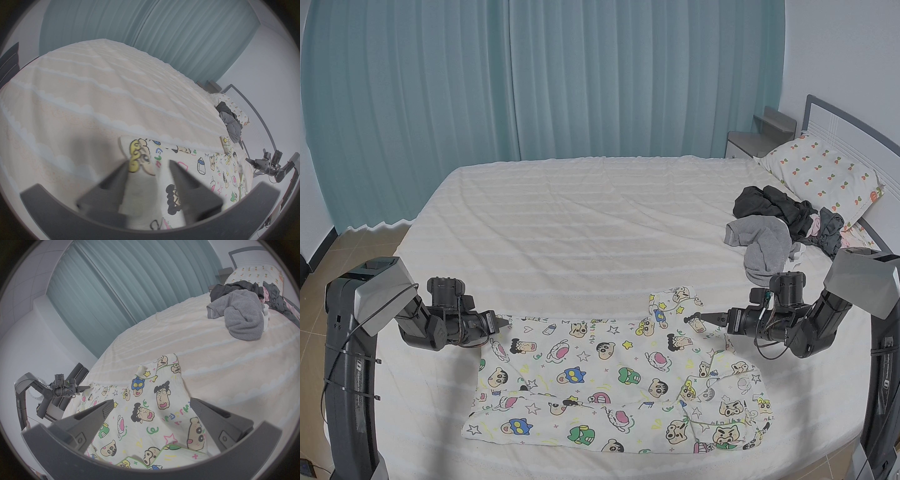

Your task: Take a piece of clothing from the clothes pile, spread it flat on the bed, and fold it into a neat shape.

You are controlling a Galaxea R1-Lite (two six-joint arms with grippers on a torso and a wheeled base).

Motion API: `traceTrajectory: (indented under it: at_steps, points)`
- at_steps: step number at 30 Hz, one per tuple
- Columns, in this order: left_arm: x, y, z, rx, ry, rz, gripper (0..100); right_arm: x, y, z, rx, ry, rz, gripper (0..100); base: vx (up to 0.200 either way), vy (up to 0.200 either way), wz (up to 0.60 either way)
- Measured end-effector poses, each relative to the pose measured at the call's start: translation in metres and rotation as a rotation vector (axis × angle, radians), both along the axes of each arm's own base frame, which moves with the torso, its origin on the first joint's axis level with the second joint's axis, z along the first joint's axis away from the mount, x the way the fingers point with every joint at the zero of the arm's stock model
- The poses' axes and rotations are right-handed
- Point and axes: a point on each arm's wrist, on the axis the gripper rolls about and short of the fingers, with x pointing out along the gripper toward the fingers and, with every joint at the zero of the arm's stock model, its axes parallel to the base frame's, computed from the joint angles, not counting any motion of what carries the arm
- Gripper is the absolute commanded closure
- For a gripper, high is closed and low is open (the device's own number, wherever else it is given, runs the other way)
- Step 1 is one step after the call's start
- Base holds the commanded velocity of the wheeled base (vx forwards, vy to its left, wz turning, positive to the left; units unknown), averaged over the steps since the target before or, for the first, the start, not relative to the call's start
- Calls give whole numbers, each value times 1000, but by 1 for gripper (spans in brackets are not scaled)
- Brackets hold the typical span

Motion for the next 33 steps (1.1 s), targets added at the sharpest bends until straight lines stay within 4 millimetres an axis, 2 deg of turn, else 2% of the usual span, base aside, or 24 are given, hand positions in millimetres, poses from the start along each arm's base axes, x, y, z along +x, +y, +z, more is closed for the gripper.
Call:
traceTrajectory:
  at_steps: [9, 18, 28, 29, 33]
  points:
    - [2, 0, 1, -16, -16, 18, 100, 25, 3, -7, -28, 40, -33, 0, 0, 0, 0]
    - [5, 0, 9, -124, -118, 92, 100, 41, 12, -19, -35, 117, -43, 0, 0, 0, 0]
    - [1, 2, 5, -139, -114, 104, 100, 61, 22, -32, 17, 162, -72, 0, 0, 0, 0]
    - [1, 2, 5, -139, -113, 105, 100, 62, 23, -33, 22, 163, -75, 100, 0, 0, 0]
    - [0, 3, 5, -141, -113, 107, 100, 67, 24, -36, 24, 184, -77, 100, 0, 0, 0]
